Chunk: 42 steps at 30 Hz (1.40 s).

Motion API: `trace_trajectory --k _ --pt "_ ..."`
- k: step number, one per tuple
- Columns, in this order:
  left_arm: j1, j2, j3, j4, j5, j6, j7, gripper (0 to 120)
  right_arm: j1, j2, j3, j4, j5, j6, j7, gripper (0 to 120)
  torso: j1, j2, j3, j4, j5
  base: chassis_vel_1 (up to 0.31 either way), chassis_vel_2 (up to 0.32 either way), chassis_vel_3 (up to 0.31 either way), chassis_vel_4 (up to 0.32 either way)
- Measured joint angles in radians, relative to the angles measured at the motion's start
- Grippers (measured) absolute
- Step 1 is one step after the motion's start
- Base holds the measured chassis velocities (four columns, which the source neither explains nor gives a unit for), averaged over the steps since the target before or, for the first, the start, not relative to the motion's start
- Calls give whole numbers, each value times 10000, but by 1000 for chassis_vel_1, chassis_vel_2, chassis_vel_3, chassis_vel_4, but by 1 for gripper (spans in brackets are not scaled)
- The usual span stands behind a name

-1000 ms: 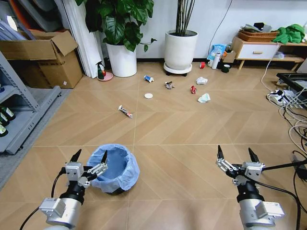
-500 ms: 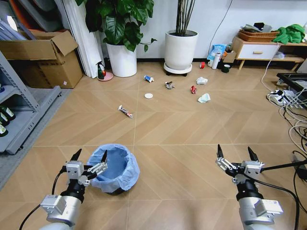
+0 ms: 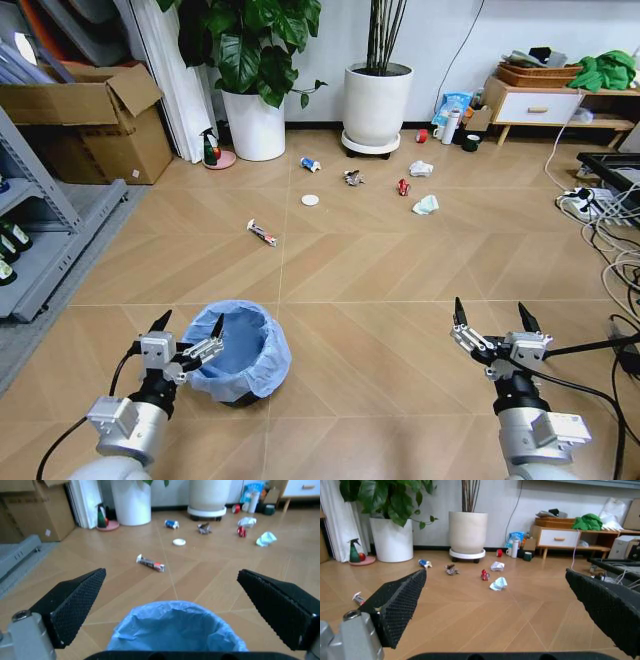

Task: Pick up the trash bin and place the garbage on the floor into it.

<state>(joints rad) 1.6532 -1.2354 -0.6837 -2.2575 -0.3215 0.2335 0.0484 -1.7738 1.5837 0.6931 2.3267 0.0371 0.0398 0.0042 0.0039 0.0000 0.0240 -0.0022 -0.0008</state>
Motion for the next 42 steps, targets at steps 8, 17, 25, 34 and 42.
trace_trajectory --k 8,17,25,34,42 --pt "-1182 1162 114 710 -1748 1864 -946 100 141 -130 -129 -62 -18 -216 -48 100 0 0 0 -3 -1 0 0 0 0" --pt "-2255 2156 660 2060 -2989 3238 -1578 100 245 -304 -152 -325 3 -308 -147 100 1 0 0 -1 1 0 0 0 0" --pt "-3057 2613 1316 3216 -3478 3628 -1602 100 420 -334 -270 -533 -19 -413 -135 100 1 0 0 0 1 0 0 0 0" --pt "-4130 2700 1899 4403 -4057 3917 -1719 100 628 -674 -405 -819 -62 -483 -132 100 1 -1 1 -1 1 0 0 0 0" --pt "-4648 3041 2344 5218 -4066 4190 -1707 100 724 -641 -602 -1023 -90 -463 -122 100 0 -1 0 0 0 0 0 0 0"
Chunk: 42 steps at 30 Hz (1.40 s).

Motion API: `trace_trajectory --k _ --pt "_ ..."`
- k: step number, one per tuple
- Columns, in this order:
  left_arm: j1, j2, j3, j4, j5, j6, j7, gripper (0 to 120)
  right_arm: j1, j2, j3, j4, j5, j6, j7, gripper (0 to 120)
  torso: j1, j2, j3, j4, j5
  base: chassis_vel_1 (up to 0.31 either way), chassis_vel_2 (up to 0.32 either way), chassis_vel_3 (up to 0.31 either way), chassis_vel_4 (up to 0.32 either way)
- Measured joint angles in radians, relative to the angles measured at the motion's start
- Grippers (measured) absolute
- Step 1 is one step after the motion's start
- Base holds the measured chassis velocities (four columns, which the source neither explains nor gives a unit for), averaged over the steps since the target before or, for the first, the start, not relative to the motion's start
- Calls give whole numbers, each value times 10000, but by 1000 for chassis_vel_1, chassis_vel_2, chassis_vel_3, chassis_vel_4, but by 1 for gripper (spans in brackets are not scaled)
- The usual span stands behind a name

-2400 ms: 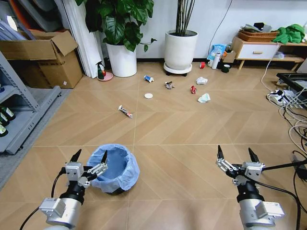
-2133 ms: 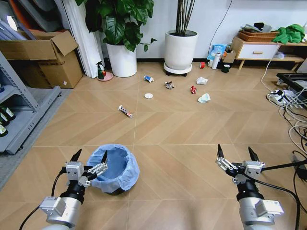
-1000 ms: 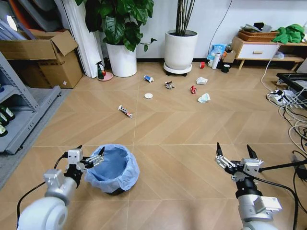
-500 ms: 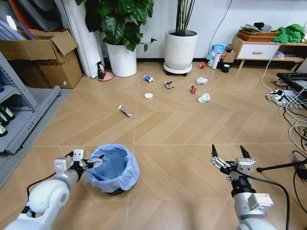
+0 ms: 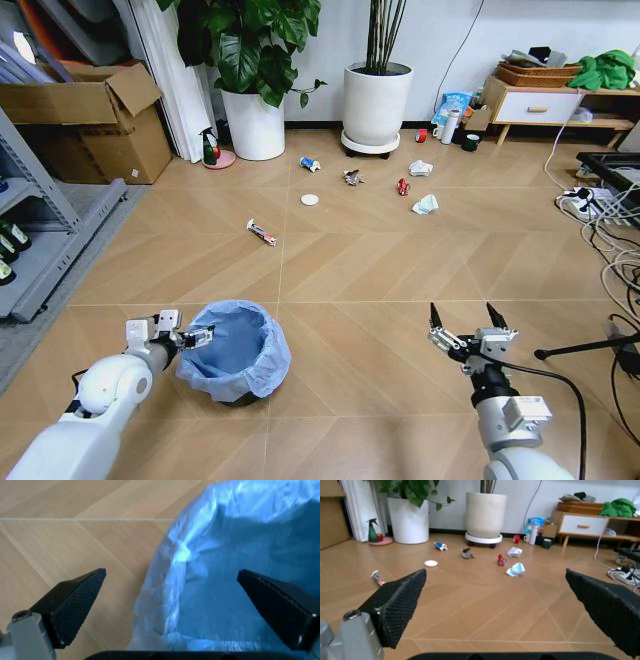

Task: Pick up the trash bin and place the garbage on the floor into it.

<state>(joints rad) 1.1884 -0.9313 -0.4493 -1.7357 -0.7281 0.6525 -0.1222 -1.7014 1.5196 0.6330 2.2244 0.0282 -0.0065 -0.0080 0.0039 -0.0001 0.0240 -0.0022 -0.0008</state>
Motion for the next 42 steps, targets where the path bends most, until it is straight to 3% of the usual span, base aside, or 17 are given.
trace_trajectory --k 8,13,21,26,30,35,38,42 --pt "-96 92 364 99 -362 184 62 98 72 36 23 -77 0 79 8 100 0 0 0 0 1 0 0 0 0" --pt "-179 112 433 235 -386 193 61 91 80 61 68 -101 6 150 9 100 0 0 0 -1 0 0 0 0 0" --pt "-231 191 439 409 -381 186 125 65 33 126 70 -115 4 303 0 100 0 3 0 0 0 0 0 0 0" --pt "-283 222 467 428 -365 168 205 41 68 117 91 -122 4 321 0 100 0 2 0 -1 0 0 0 0 0" --pt "-297 222 487 447 -364 150 205 33 62 130 91 -122 4 321 3 100 -1 2 0 -1 0 0 0 0 0" --pt "-267 217 495 444 -361 118 265 8 -9 119 117 67 57 -287 37 100 -1 2 0 -1 0 0 0 0 0" --pt "-229 204 490 406 -366 97 321 0 10 63 117 150 113 -540 51 100 -1 2 0 -1 1 0 0 0 0" --pt "-154 174 446 296 -395 1 329 0 151 -83 115 267 231 -866 188 100 0 2 0 -2 -1 0 0 0 0"
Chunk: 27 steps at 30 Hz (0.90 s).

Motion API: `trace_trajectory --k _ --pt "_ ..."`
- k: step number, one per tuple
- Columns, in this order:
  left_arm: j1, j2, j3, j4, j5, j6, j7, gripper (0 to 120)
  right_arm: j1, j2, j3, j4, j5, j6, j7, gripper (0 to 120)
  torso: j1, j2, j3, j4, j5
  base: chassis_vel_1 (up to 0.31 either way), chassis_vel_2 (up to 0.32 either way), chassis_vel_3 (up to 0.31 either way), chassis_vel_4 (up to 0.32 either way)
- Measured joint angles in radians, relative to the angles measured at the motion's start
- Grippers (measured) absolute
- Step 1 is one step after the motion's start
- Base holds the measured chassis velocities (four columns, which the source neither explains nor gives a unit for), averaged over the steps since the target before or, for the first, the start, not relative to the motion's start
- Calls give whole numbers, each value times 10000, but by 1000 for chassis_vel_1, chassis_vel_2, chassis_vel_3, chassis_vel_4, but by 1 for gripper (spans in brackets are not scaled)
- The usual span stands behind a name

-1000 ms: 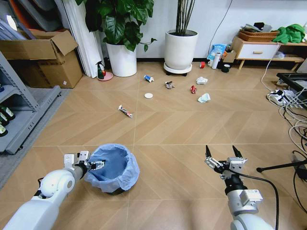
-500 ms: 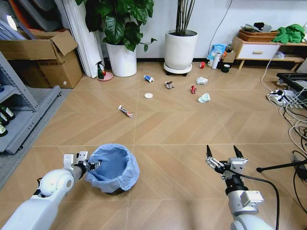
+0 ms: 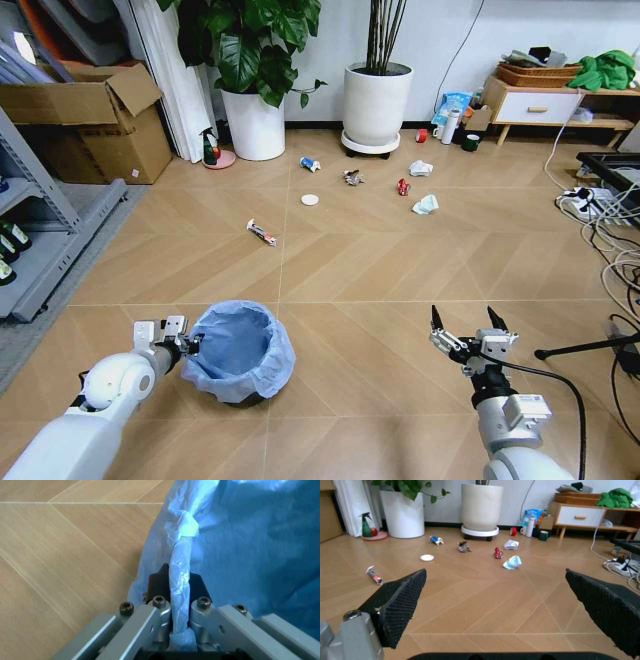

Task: Pick up the trash bin and place the garbage on the floor into it.

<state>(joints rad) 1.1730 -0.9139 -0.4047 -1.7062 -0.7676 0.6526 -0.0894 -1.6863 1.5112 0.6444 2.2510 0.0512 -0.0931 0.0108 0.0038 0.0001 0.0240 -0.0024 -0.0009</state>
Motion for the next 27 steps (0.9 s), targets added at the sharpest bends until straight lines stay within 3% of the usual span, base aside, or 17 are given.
trace_trajectory --k 8,17,21,27 --pt "630 -163 -593 -936 -256 -399 -605 0 279 -228 147 238 426 -517 375 100 0 -1 0 1 2 0 0 0 0" --pt "1398 -1156 -1536 -3072 -331 -1722 -2449 0 413 -327 403 468 673 -730 564 100 0 -1 -1 0 4 0 0 0 0" --pt "2068 -1894 -1682 -4037 1242 -2859 -2529 0 487 -417 471 623 673 -849 629 100 0 -1 -1 0 6 0 0 0 0" --pt "3303 -2911 -1755 -4982 2944 -3536 -2109 0 456 -532 646 728 681 -877 634 100 -1 -1 -2 3 2 0 0 0 0"
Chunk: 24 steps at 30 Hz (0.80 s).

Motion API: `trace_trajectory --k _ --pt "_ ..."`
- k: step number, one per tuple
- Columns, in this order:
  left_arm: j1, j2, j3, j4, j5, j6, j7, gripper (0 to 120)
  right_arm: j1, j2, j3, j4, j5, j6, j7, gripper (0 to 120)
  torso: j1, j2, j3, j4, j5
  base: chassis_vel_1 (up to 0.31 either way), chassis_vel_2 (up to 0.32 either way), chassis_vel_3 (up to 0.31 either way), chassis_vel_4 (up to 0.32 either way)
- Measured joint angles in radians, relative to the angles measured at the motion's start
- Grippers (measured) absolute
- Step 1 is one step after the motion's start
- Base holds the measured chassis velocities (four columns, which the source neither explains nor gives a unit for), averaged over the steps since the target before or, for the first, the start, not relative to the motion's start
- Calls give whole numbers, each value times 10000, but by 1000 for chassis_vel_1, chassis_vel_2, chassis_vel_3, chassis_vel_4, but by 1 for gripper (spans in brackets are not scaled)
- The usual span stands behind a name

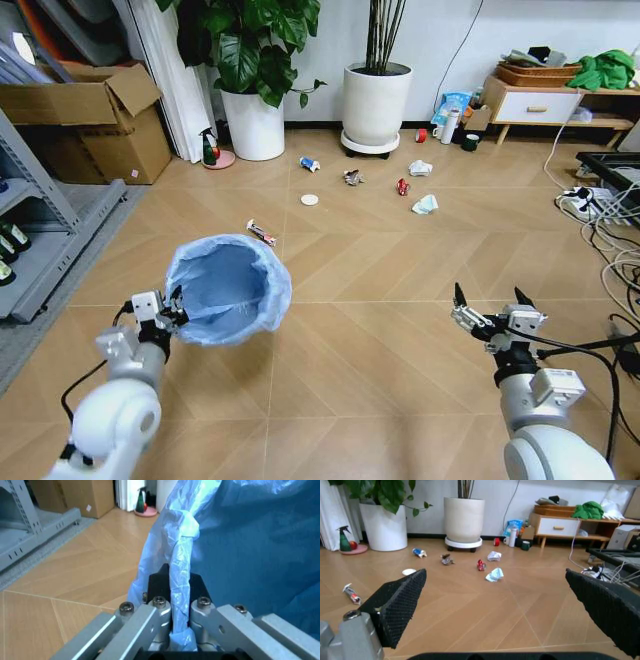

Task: Pick up the trash bin and place the garbage on the floor into it.

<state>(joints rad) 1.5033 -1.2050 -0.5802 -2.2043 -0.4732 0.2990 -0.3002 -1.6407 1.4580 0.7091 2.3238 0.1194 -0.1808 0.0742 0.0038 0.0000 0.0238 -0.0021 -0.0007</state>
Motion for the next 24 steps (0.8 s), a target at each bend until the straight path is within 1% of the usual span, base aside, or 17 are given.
trace_trajectory --k 1,4,11,16,24 --pt "0 0 0 0 0 0 0 0 0 0 0 0 0 0 0 100 0 0 0 0 0 0 0 0 0" --pt "396 -268 80 -248 551 -212 236 0 -20 65 -29 4 -62 35 -47 100 0 0 0 0 -1 0 0 0 0" --pt "332 -61 -40 -393 564 -221 302 0 -119 218 -86 52 -302 40 -70 100 0 0 1 -3 1 0 0 0 0" --pt "380 -61 -88 -428 582 -252 397 0 -367 360 -89 186 -438 75 -73 100 0 0 1 -3 -1 0 0 0 0" --pt "453 -83 -16 -551 682 -293 472 0 -408 401 -90 214 -521 154 -74 100 0 0 1 -2 -1 21 97 -27 -100"
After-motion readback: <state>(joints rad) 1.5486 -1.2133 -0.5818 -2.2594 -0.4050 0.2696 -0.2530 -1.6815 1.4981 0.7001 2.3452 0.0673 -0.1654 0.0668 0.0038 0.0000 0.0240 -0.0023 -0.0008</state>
